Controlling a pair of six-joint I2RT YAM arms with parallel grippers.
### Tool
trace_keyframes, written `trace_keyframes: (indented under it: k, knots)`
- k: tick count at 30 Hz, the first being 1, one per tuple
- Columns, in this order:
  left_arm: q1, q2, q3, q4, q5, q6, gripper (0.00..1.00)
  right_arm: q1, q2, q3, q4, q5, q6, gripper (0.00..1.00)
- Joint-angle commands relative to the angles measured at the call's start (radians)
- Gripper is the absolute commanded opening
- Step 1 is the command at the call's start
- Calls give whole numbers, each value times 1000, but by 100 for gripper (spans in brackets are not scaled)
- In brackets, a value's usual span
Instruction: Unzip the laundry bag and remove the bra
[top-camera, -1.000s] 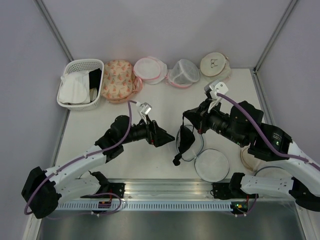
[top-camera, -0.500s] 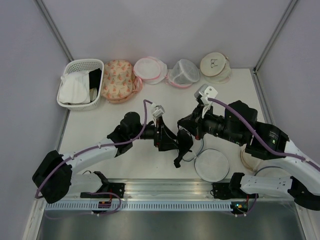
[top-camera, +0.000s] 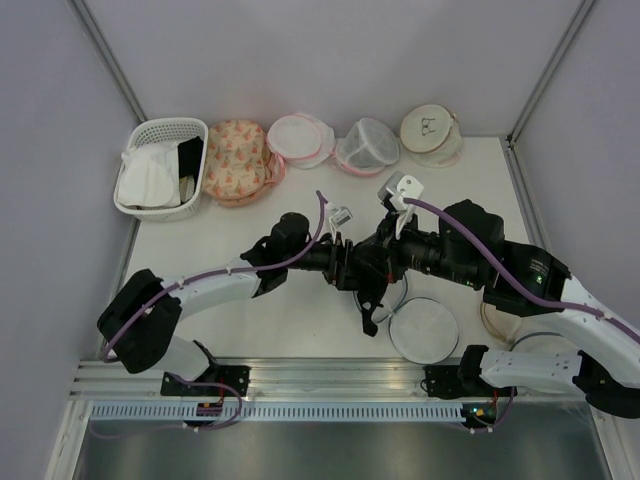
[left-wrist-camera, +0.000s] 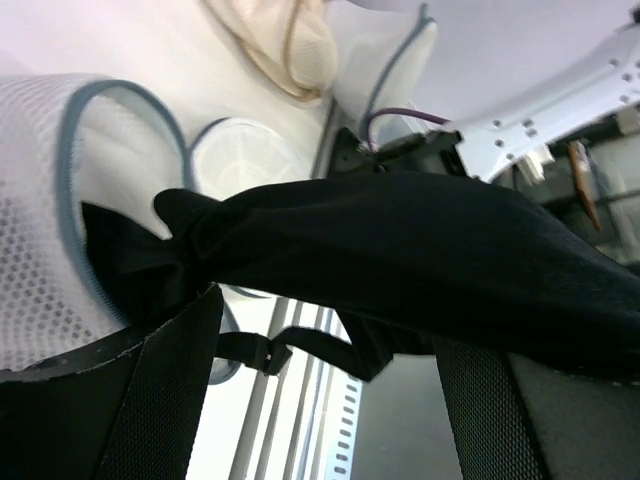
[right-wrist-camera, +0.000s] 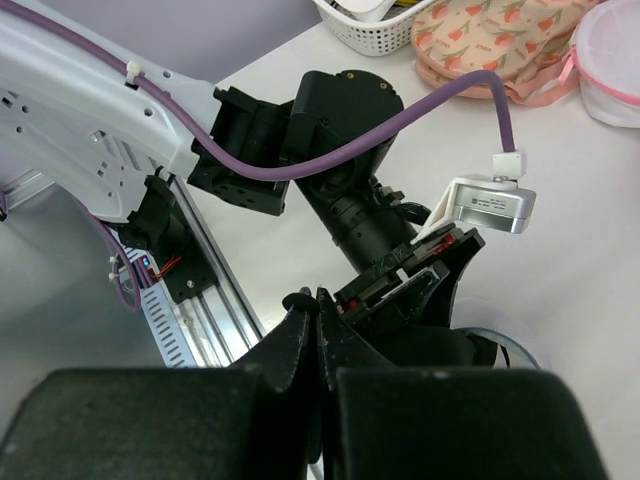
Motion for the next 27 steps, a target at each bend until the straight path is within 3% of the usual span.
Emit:
trace_keyframes:
  k: [1,4,8,10,12,15,20,27]
  knots:
    - [-41,-70,-16,0,-187,11,87,2,-23,30,8,-14,-14,1]
    - [-96,-130,-36,-50,-379,203,87,2,-22,31,6,-14,-15,0]
    - [-118,-172,-44,-88,-527,221,88,2,-22,28,0,-14,-18,0]
    - [-116,-160,-21,-148,-635,152,90,2,-26,27,0,-4,-17,0]
    - [-116,-132,59,-319,-693,37,89,1,-34,22,1,6,-18,0]
    - [-116,-92,114,-448,-675,-143,88,1,-49,14,0,17,-18,0]
    - [-115,-116,51,-440,-625,-497,88,2,-78,-9,-2,54,-20,0]
    - [-103,-261,-8,-461,-773,-663,90,1,-107,-12,-23,71,-18,0]
